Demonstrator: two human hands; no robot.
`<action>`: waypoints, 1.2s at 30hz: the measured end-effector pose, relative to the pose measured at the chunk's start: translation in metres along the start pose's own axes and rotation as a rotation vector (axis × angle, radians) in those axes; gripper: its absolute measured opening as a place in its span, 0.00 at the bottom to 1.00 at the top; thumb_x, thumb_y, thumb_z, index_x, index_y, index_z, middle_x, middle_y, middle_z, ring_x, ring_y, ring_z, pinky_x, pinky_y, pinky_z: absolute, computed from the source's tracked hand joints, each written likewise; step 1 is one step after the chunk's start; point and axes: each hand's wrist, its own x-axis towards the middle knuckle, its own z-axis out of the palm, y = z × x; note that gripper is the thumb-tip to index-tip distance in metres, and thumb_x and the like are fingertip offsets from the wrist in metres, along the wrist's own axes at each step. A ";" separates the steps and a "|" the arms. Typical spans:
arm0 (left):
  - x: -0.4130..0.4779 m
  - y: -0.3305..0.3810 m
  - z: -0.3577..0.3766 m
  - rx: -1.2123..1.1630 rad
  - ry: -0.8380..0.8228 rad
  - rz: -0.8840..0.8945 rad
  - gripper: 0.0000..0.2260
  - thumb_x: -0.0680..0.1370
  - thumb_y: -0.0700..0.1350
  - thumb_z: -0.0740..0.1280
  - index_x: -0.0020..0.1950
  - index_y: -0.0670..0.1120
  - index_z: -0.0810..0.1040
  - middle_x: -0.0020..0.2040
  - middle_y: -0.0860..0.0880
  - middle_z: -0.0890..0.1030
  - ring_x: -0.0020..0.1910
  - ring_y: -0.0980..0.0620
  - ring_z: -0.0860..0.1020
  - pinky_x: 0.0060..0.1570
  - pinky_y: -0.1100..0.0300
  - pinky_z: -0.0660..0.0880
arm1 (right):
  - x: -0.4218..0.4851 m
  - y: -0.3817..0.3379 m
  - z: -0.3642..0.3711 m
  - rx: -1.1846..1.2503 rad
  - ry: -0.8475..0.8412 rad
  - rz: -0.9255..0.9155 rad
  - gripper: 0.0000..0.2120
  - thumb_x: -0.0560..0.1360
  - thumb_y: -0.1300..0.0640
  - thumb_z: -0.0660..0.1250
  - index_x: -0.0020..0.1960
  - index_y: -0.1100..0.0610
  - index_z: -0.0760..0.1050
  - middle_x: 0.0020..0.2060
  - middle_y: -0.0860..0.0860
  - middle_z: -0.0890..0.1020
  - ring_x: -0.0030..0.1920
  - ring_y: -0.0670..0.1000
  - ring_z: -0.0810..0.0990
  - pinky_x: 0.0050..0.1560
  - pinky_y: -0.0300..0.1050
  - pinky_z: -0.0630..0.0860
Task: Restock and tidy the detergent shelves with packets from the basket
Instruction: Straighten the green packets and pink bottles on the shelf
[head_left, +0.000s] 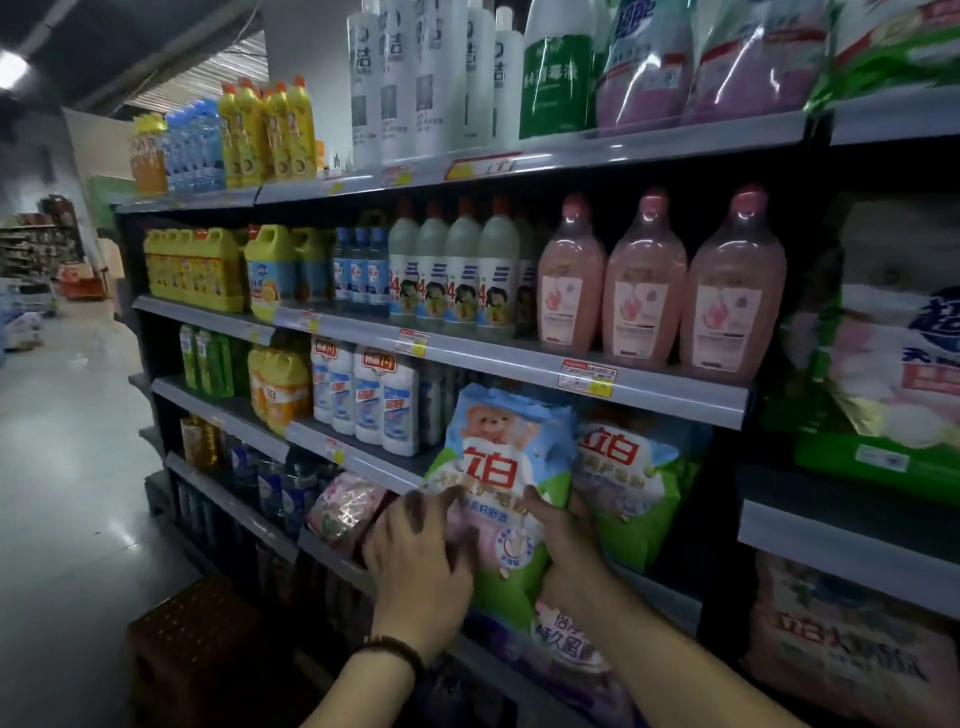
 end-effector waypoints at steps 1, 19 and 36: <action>0.003 0.000 0.008 0.002 0.015 0.015 0.26 0.78 0.66 0.56 0.77 0.66 0.62 0.77 0.44 0.62 0.77 0.38 0.60 0.74 0.36 0.63 | 0.013 0.000 0.005 -0.007 0.022 0.000 0.13 0.79 0.60 0.74 0.62 0.53 0.84 0.53 0.57 0.89 0.53 0.63 0.89 0.57 0.72 0.82; 0.139 -0.004 0.123 -0.146 -0.119 0.113 0.38 0.82 0.45 0.66 0.82 0.67 0.48 0.85 0.39 0.50 0.84 0.39 0.54 0.80 0.48 0.60 | 0.166 -0.023 0.058 -0.532 0.124 -0.207 0.21 0.81 0.49 0.71 0.70 0.55 0.73 0.67 0.57 0.80 0.61 0.59 0.82 0.57 0.50 0.81; 0.118 0.025 0.124 0.194 -0.276 0.173 0.29 0.84 0.64 0.47 0.79 0.70 0.33 0.85 0.46 0.35 0.83 0.32 0.37 0.79 0.30 0.42 | 0.041 -0.019 -0.086 -1.991 0.087 -0.732 0.44 0.70 0.37 0.73 0.83 0.39 0.61 0.84 0.64 0.53 0.84 0.70 0.50 0.77 0.78 0.53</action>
